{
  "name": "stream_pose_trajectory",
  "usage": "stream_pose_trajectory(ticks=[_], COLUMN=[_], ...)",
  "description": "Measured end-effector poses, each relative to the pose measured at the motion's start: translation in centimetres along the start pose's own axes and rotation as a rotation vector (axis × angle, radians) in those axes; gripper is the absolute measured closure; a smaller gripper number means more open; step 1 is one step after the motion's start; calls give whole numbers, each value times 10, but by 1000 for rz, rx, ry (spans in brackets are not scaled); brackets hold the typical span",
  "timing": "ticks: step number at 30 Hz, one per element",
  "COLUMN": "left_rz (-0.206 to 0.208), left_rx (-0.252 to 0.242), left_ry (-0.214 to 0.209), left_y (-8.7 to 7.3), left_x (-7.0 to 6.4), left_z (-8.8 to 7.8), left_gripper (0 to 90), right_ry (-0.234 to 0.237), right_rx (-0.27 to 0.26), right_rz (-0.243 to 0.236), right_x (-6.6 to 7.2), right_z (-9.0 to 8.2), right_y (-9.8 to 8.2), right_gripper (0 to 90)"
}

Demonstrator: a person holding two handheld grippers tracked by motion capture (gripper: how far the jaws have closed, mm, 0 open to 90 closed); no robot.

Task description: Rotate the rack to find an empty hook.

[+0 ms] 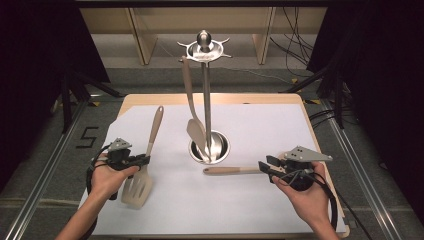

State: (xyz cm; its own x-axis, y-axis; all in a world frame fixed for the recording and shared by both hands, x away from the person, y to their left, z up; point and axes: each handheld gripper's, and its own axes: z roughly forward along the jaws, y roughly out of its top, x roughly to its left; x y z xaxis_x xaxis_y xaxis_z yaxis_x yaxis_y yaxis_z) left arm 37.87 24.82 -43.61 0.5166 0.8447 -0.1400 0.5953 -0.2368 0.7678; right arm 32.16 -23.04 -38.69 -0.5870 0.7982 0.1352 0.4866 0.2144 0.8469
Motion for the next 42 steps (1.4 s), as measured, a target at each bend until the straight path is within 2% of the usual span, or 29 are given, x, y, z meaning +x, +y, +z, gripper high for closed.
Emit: stream_pose_trajectory(ticks=[1,2,3,4,6,7,11,13,14,15,18,19,20,21,22,23,24,25,26,27,30,31,32,33,35,36,37,39,42], left_rz=[-19,-20,-46,-38,-35,-55,-81,-68,-67,-70,-65,-60,-57,-54,-49,-51,-53,-55,-57,-53,-36,-29,-26,-17,-3,6,9,21,42], left_rx=[-27,-42,-72,-80,-93,-110,-149,-165,-184,-192,-226,-238,-248,-261,-269,-276,-286,-294,-304,-308,-322,-328,-339,-337,-346,-346,-349,-355,-364], left_ry=[-3,-8,-7,-1,-13,-11,-22,-14,-12,-9,-2,-6,-4,-10,-11,-15,-18,-27,-31,-40,-43,-43,-52,-48,-59,-65,-71,-85,-106], left_y=[0,0,0,1,1,0,-1,-1,0,0,2,2,2,3,3,3,3,4,4,4,6,7,7,8,9,10,10,12,13], left_x=[-2,-2,-4,-5,-5,-6,-8,-9,-10,-10,-12,-12,-13,-14,-15,-17,-19,-21,-22,-23,-29,-32,-34,-37,-43,-46,-49,-56,-65], left_z=[0,-1,-1,-3,-5,-6,-7,-10,-11,-12,-16,-17,-18,-19,-20,-21,-23,-24,-24,-24,-26,-27,-27,-28,-28,-28,-27,-26,-24], left_gripper=[780,780,780,780,780,780,780,780,780,780,780,780,780,780,780,780,780,780,780,779,780,780,780,780,780,780,780,780,780], right_ry=[0,-1,-2,-10,-8,-14,5,-16,-11,-3,-2,-3,-3,7,-6,-5,-2,-5,-6,7,10,3,10,20,26,26,25,52,58], right_rx=[7,4,3,-6,-7,-8,3,-1,-1,9,-11,-12,-13,-20,-19,-6,-20,-5,-29,-24,-29,-31,-18,-28,-24,-39,-27,-17,-18], right_rz=[5,3,-8,-37,-38,-45,-38,-70,-63,-26,-32,-51,-30,-50,-65,-50,-49,-54,-74,-54,-59,-86,-57,-79,-84,-78,-85,-49,-70], right_x=[1,1,0,-2,-1,-1,0,-1,-1,2,2,0,3,2,2,4,5,6,6,8,11,10,13,12,15,18,19,25,29], right_z=[-1,-1,-1,0,0,0,3,2,2,2,4,4,3,4,3,2,4,2,4,5,6,6,5,7,8,10,9,11,11], right_y=[0,1,1,1,1,2,0,0,0,0,0,1,1,2,2,2,2,3,3,4,5,7,7,8,9,9,11,13,17], right_gripper=[623,623,623,623,623,623,623,623,623,623,623,622,620,618,616,612,608,606,606,606,606,606,606,606,606,606,606,606,606])
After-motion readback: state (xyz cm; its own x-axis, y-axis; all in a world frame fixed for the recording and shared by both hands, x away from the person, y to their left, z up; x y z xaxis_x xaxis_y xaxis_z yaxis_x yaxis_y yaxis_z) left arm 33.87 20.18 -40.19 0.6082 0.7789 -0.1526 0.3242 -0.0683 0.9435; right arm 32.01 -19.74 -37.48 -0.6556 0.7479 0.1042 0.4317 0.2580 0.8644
